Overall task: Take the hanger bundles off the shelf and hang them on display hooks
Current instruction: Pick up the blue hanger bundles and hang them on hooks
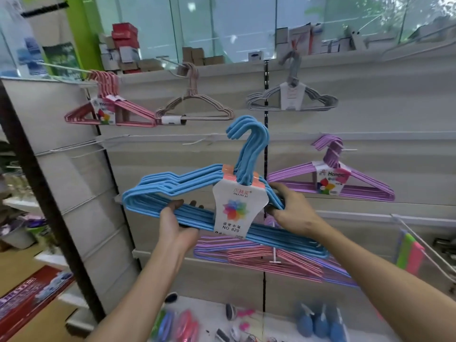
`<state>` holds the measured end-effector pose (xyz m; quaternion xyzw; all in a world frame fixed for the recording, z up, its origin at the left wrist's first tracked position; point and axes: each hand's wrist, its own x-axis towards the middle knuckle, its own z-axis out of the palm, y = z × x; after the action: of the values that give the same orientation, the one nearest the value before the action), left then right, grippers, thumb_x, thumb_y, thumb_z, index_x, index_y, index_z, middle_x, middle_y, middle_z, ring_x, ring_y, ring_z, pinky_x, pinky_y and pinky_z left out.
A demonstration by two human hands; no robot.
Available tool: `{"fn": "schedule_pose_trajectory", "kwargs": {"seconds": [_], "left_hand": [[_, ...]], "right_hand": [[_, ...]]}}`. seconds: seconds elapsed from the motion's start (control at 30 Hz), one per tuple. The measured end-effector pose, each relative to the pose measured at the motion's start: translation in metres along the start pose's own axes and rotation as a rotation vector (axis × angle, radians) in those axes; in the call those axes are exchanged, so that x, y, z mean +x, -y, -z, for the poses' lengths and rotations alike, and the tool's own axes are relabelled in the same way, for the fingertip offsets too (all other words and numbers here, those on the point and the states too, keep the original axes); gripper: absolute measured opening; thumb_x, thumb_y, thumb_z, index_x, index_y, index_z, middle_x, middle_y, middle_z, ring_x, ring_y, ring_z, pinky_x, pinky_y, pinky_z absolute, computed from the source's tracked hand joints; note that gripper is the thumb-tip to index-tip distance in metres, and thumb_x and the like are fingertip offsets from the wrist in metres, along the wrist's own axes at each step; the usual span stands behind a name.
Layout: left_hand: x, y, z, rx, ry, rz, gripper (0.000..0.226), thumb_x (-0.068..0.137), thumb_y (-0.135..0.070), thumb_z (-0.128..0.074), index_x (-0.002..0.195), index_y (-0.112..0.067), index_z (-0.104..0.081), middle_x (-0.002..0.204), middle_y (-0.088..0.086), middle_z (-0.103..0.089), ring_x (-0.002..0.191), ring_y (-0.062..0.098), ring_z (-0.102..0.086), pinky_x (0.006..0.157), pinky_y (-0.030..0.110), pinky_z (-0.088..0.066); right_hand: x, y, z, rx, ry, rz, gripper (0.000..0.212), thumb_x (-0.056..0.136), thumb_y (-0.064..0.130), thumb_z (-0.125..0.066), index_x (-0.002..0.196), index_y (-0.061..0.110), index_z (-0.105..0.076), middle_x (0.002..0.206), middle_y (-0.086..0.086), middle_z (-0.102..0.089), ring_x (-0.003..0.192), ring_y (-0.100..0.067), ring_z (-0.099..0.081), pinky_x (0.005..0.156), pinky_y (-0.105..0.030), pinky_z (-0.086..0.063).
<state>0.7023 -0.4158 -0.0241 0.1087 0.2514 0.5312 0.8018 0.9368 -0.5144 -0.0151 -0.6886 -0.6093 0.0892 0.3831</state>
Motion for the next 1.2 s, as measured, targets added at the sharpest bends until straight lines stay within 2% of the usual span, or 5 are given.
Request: {"fn": "schedule_pose_trajectory", "kwargs": {"seconds": [0.2,0.33,0.53,1.03,1.2], "left_hand": [[0.039,-0.021,0.012,-0.009,-0.03,-0.046,0.009,0.089,-0.007,-0.054,0.097,-0.01,-0.054,0.089,0.007,-0.056,0.084,0.026,-0.056,0.081,0.043,-0.052],[0.072,-0.035,0.007,-0.021,-0.06,-0.07,0.005,0.09,-0.005,-0.053,0.093,-0.01,-0.053,0.085,0.007,-0.055,0.076,0.024,-0.054,0.096,0.043,-0.05],[0.117,-0.048,-0.005,-0.044,-0.089,-0.083,0.011,0.092,-0.004,-0.05,0.083,-0.01,-0.052,0.081,0.008,-0.054,0.072,0.023,-0.053,0.071,0.039,-0.051],[0.235,-0.089,0.011,-0.035,-0.101,0.065,0.002,0.092,-0.008,-0.053,0.091,-0.009,-0.054,0.089,0.009,-0.055,0.085,0.025,-0.055,0.106,0.039,-0.044],[0.273,-0.105,0.007,-0.013,-0.08,0.099,0.006,0.092,-0.007,-0.052,0.088,-0.01,-0.053,0.087,0.009,-0.054,0.08,0.025,-0.054,0.104,0.039,-0.045]], "right_hand": [[0.044,-0.001,-0.032,-0.02,0.03,0.027,0.053,0.086,0.032,-0.067,0.136,0.03,-0.049,0.112,0.003,-0.069,0.09,-0.018,-0.067,0.085,-0.045,-0.057],[0.087,-0.004,-0.05,-0.015,0.061,0.031,0.056,0.087,0.031,-0.068,0.139,0.027,-0.049,0.121,0.002,-0.069,0.097,-0.017,-0.067,0.089,-0.039,-0.056],[0.146,-0.012,-0.069,-0.084,0.084,0.028,0.062,0.082,0.042,-0.066,0.14,0.036,-0.043,0.125,0.007,-0.069,0.104,-0.02,-0.067,0.092,-0.045,-0.055],[0.226,-0.022,-0.127,-0.171,0.075,-0.084,0.06,0.088,0.038,-0.065,0.143,0.034,-0.041,0.123,0.004,-0.068,0.103,-0.021,-0.065,0.089,-0.039,-0.051],[0.247,-0.019,-0.139,-0.187,0.049,-0.152,0.061,0.087,0.036,-0.065,0.143,0.033,-0.04,0.123,0.001,-0.067,0.104,-0.023,-0.064,0.09,-0.038,-0.05]]}}
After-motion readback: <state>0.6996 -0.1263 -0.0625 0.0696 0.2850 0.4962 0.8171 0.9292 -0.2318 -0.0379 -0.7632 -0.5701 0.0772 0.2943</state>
